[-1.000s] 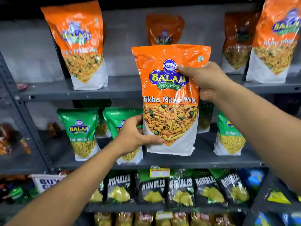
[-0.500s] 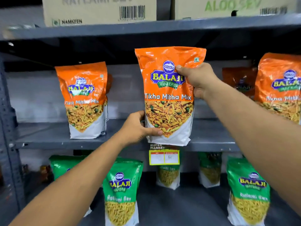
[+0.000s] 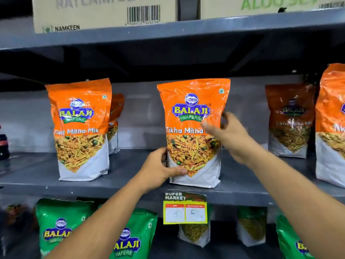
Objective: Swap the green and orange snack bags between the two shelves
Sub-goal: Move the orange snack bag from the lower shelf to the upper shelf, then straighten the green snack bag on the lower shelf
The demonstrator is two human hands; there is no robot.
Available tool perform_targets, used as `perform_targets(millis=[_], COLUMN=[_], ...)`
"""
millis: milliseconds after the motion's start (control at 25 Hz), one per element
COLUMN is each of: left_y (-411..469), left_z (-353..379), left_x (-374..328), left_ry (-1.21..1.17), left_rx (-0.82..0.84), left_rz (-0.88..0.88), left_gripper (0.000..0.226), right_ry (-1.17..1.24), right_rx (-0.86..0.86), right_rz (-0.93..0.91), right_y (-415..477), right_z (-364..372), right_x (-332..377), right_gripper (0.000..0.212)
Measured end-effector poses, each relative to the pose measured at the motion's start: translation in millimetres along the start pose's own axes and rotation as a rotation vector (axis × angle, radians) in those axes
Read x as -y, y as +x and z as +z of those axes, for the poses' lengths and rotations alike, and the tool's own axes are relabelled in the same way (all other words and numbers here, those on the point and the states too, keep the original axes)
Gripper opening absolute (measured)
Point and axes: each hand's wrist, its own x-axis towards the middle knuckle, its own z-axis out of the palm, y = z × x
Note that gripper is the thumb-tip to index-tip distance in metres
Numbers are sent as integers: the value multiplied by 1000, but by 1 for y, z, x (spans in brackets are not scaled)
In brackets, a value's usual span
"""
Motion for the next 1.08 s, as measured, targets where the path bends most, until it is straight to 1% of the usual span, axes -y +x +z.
perform_targets(millis=[80, 120, 160, 280, 360, 440, 480, 520, 560, 600, 640, 680, 720, 760, 800, 840, 880, 920, 960, 1040, 1080], left_y=[3, 5, 7, 9, 8, 3, -3, -13, -28, -47, -71, -96, -123, -149, -171, -194, -212, -226, -234, -238, -234], left_z=[5, 7, 9, 13, 12, 12, 12, 12, 9, 6, 2, -4, -11, -21, -31, -41, -51, -58, -62, -65, -65], left_x=[5, 6, 5, 7, 7, 4, 2, 0, -2, 1, 9, 21, 39, 63, 90, 119, 145, 167, 185, 207, 212], left_ry=[-1, 0, 3, 37, 64, 76, 82, 80, 65, 47, 49, 79, 135, 196, 241, 283, 315, 332, 303, 178, 110], left_rx=[-20, -18, -11, -17, -17, -26, -78, -164, -264, -355, -419, -458, -482, -499, -509, -517, -499, -466, -418, -336, -314], left_rz=[20, 24, 28, 36, 25, 35, 55, 88, 137, 207, 261, 277, 261, 211, 120, -18, -165, -312, -435, -631, -687], left_gripper=[48, 47, 46, 46, 52, 66, 75, 79, 74, 60, 46, 34, 27, 25, 27, 33, 43, 54, 63, 76, 79], right_ry=[-228, -343, -394, -340, -291, -297, -349, -418, -480, -518, -538, -539, -532, -537, -561, -592, -618, -637, -605, -429, -368], right_rx=[112, 133, 130, 169, 209, 185, 124, 10, -130, -257, -339, -358, -297, -162, -1, 153, 266, 339, 392, 479, 515], right_rz=[-6, -18, -34, -45, -16, -9, 2, -4, -67, -226, -434, -625, -758, -844, -869, -822, -710, -529, -295, 193, 354], right_y=[-31, -38, -40, -26, -20, -21, -27, -36, -50, -68, -90, -113, -134, -155, -171, -184, -191, -194, -191, -174, -166], right_z=[-1, -1, -2, -8, -13, -12, -8, -2, 5, 13, 24, 36, 47, 57, 67, 81, 97, 114, 131, 163, 177], right_x=[-35, -52, -64, -79, -82, -84, -81, -77, -74, -74, -78, -84, -99, -119, -140, -161, -180, -195, -211, -235, -246], right_gripper=[86, 90, 93, 94, 94, 105, 114, 116, 110, 95, 74, 53, 36, 23, 16, 14, 17, 26, 41, 79, 92])
